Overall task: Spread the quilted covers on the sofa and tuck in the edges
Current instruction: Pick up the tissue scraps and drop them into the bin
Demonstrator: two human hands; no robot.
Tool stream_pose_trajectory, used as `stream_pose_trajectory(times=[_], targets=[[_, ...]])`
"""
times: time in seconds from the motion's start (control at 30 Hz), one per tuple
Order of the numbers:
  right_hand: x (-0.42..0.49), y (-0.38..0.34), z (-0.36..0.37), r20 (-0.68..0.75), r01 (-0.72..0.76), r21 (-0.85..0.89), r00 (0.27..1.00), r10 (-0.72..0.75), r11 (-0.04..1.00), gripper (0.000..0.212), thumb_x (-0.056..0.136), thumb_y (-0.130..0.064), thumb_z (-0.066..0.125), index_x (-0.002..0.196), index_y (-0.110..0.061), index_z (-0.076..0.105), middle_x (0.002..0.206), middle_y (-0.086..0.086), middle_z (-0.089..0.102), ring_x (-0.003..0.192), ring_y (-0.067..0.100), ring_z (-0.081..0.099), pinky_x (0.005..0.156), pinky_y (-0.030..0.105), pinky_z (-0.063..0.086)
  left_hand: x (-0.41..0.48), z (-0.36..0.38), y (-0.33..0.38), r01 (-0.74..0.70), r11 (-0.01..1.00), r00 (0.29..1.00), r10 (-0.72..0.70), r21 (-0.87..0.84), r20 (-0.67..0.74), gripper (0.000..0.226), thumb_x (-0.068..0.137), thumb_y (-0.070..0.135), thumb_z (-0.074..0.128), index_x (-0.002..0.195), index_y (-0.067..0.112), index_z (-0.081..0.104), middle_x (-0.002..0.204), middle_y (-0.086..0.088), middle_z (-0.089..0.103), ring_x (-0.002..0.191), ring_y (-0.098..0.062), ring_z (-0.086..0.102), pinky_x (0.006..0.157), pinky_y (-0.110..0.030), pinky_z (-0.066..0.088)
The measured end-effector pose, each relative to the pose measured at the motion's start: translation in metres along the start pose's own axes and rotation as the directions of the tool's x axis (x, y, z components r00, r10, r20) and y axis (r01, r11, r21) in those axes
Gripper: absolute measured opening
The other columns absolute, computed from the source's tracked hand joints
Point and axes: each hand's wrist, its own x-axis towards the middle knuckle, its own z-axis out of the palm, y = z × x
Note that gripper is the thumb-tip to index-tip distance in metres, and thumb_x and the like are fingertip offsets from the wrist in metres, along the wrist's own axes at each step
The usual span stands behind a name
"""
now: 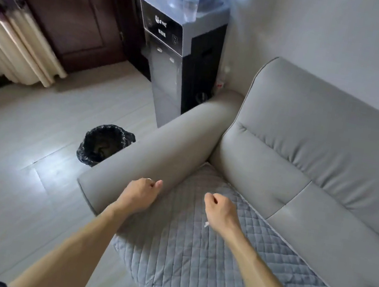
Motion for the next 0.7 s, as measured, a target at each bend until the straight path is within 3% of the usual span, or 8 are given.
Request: stream_pose_trajectory(times=[0.1, 0.2, 0.37, 0.43, 0.57, 0.7], targets=[[-0.024, -0.060, -0.018, -0.018, 0.083, -0.028, 0.996, -0.084, 0.996, 0.039, 0.096, -0.026, 0.040, 0.061, -0.011, 0.034, 0.054, 0.002, 0.043, 0.050, 0.014, 0.048, 0.053, 0.032, 0.034, -0.027, -0.058, 0.013, -0.059, 0.997, 0.991, 0.052, -0.052, -0.124, 0.047, 0.103, 0.033, 0.039, 0.058, 0.023, 0.034, 0.081, -0.022, 0.062, 0.080, -0.038, 0.059, 0.072, -0.040, 0.044], [-0.038, -0.114, -0.020, -0.016, 0.189, -0.011, 0.982, -0.189, 0.982, 0.040, 0.096, -0.028, 0.041, 0.060, -0.011, 0.033, 0.053, 0.004, 0.042, 0.065, 0.031, 0.050, 0.062, 0.037, 0.036, -0.047, -0.105, 0.009, -0.094, 0.988, 0.969, 0.063, -0.122, -0.239, 0.049, 0.101, 0.034, 0.042, 0.057, 0.014, 0.032, 0.059, -0.009, 0.045, 0.062, -0.028, 0.045, 0.055, -0.034, 0.033], [-0.033, -0.196, 0.004, 0.007, 0.350, 0.006, 0.937, -0.350, 0.937, 0.041, 0.094, -0.024, 0.043, 0.057, -0.013, 0.033, 0.050, 0.000, 0.038, 0.046, 0.015, 0.042, 0.056, 0.032, 0.043, -0.046, -0.170, -0.039, -0.033, 0.970, 0.931, -0.057, -0.239, -0.361, 0.051, 0.098, 0.041, 0.045, 0.057, 0.012, 0.039, 0.052, -0.002, 0.044, 0.053, -0.021, 0.042, 0.051, -0.031, 0.032], [-0.023, -0.220, 0.022, 0.033, 0.357, 0.039, 0.933, -0.358, 0.933, 0.040, 0.095, -0.025, 0.043, 0.058, -0.012, 0.034, 0.050, 0.000, 0.039, 0.042, 0.010, 0.043, 0.050, 0.029, 0.040, -0.035, -0.187, -0.067, 0.008, 0.960, 0.922, -0.116, -0.281, -0.369, 0.051, 0.099, 0.040, 0.045, 0.056, 0.012, 0.040, 0.051, -0.001, 0.043, 0.052, -0.020, 0.041, 0.052, -0.031, 0.031], [0.023, -0.260, 0.078, 0.066, 0.320, 0.078, 0.943, -0.326, 0.944, 0.039, 0.095, -0.027, 0.044, 0.059, -0.013, 0.036, 0.055, 0.001, 0.045, 0.055, 0.016, 0.040, 0.054, 0.033, 0.034, 0.014, -0.216, -0.137, 0.107, 0.930, 0.916, -0.230, -0.352, -0.329, 0.051, 0.099, 0.041, 0.044, 0.060, 0.010, 0.042, 0.055, -0.003, 0.045, 0.058, -0.023, 0.044, 0.057, -0.031, 0.034], [0.098, -0.298, 0.155, 0.138, 0.183, 0.107, 0.971, -0.196, 0.977, 0.037, 0.093, -0.030, 0.045, 0.060, -0.015, 0.038, 0.056, 0.002, 0.046, 0.057, 0.020, 0.042, 0.062, 0.036, 0.047, 0.106, -0.238, -0.212, 0.196, 0.860, 0.911, -0.337, -0.471, -0.237, 0.056, 0.098, 0.050, 0.040, 0.058, 0.011, 0.043, 0.055, -0.005, 0.050, 0.054, -0.024, 0.046, 0.059, -0.032, 0.040]])
